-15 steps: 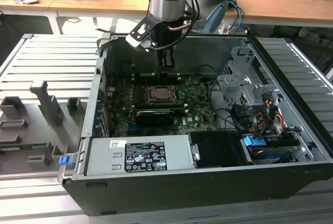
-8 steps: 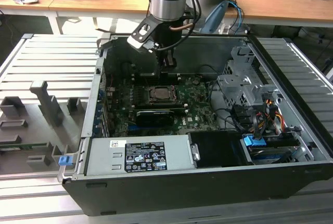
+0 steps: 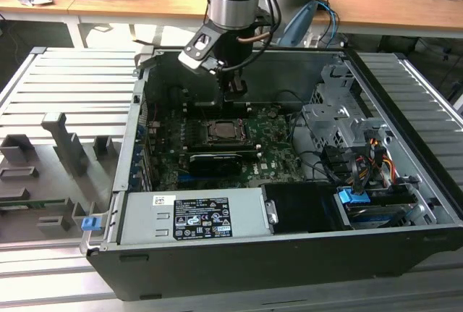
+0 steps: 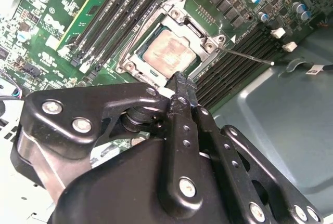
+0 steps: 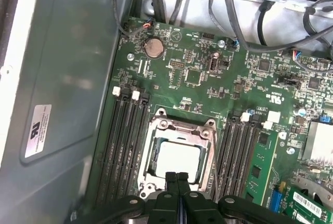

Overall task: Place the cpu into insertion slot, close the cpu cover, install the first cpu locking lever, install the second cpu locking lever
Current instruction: 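Install the first cpu locking lever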

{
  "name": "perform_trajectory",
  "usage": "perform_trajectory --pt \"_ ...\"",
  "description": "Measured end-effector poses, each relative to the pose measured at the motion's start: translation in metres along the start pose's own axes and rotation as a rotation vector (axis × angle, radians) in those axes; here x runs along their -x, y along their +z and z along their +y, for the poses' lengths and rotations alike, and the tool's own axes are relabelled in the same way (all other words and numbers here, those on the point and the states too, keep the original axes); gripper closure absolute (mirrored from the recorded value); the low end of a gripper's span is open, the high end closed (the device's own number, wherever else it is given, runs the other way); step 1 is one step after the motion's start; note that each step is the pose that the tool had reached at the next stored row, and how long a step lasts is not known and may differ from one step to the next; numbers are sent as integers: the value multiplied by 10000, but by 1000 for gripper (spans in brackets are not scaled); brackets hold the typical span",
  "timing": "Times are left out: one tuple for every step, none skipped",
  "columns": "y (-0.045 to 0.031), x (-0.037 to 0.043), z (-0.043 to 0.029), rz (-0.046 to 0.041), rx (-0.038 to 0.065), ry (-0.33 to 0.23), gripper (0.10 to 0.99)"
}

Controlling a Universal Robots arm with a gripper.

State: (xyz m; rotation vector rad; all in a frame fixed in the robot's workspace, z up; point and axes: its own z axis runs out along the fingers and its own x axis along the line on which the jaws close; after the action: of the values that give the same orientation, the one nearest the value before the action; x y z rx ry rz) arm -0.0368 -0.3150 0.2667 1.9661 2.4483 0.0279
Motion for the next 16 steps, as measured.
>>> perform_trajectory --pt "0 0 0 1 -1 -89 980" --pt "0 0 0 3 -1 -144 980" --pt "0 0 0 3 -2 -186 980" --pt "0 0 0 4 -2 -228 980" --pt "0 0 0 4 -2 -261 980" --pt "0 0 0 6 -4 -368 980" --pt "0 0 0 7 -5 -498 980" --pt "0 0 0 16 -4 -634 980" --pt "0 0 0 17 -5 -697 980" --pt "0 0 0 18 -6 -754 980" --pt "0 0 0 19 -7 -824 980" --pt "0 0 0 19 -7 -867 980" --pt "0 0 0 20 -8 -903 980" --pt "0 0 0 20 -7 -939 980" --pt "0 0 0 21 -8 -979 980" --pt "0 0 0 21 -9 -1000 980"
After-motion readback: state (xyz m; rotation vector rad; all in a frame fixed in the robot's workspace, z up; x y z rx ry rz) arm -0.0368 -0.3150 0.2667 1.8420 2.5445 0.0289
